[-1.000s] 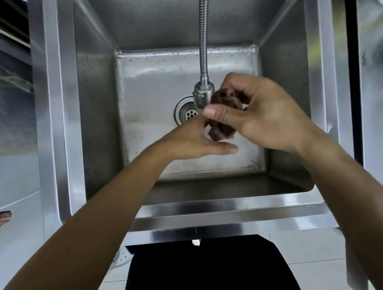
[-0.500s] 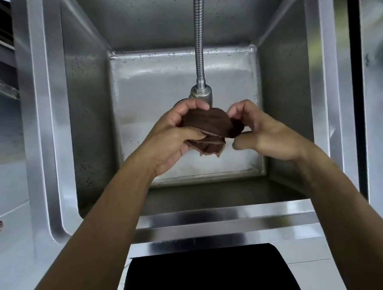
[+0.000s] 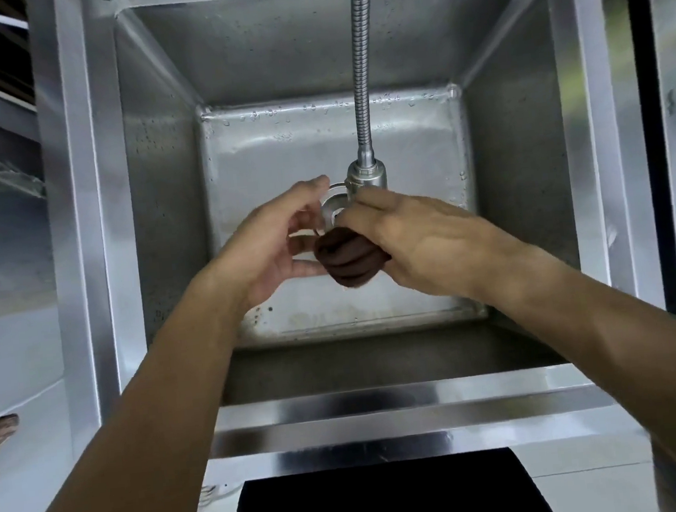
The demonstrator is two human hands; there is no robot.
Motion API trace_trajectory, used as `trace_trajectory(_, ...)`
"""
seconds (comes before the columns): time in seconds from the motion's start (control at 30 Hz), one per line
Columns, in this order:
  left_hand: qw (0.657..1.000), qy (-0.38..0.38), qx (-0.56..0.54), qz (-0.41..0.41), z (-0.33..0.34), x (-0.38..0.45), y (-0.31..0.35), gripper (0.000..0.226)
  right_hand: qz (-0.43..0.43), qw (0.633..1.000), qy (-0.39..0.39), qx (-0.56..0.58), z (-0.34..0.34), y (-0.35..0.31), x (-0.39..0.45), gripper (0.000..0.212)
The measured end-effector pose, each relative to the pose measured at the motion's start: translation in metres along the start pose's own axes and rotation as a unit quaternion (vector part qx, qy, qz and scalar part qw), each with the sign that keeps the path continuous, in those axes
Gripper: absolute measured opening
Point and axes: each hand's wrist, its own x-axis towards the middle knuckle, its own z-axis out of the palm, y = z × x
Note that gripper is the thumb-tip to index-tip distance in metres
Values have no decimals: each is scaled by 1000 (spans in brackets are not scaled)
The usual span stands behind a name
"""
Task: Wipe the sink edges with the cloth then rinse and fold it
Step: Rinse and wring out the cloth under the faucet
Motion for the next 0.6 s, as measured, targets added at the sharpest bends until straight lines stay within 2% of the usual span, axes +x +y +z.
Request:
trace_trajectory(0.07, 984, -165, -4, -71, -4, 1, -6, 69, -42, 997, 1, -58, -4, -4, 3, 53)
trace_trajectory(0.13, 948, -294, 3, -117, -3, 4, -11, 96, -73, 991, -3, -111, -5, -3, 8, 44)
trace_trajectory(0.2, 930, -337, 54, -135, -1, 11, -7, 91, -80, 985, -3, -150, 1, 3, 12, 35)
trace_trajectory(0.23, 923, -341, 89, -155, 3, 15, -2, 75, -73, 983, -6, -170, 5, 6, 14, 31)
trace_trajectory(0.3, 907, -306, 230, -174, 16, 20, 7, 38, -24, 980, -38, -196, 10, 8, 17, 20)
trace_trajectory(0.33, 890, -262, 338, -156, 23, 24, 10, 33, 20, 979, -55, -195, 11, 7, 19, 12)
trace_trajectory(0.37, 863, -207, 448, -107, 31, 24, 12, 32, 69, 977, -72, -187, 11, 7, 21, 8)
trace_trajectory(0.43, 804, -123, 581, 26, 45, 21, 8, 8, 162, 971, -101, -143, 13, 6, 25, 7)
trace_trajectory(0.53, 711, 3, 690, 133, 43, 16, -7, 54, 240, 966, -95, -4, 20, 7, 28, 12)
trace_trajectory(0.6, 634, 39, 741, 217, 36, 18, -18, 66, 246, 959, -95, 103, 26, 7, 30, 15)
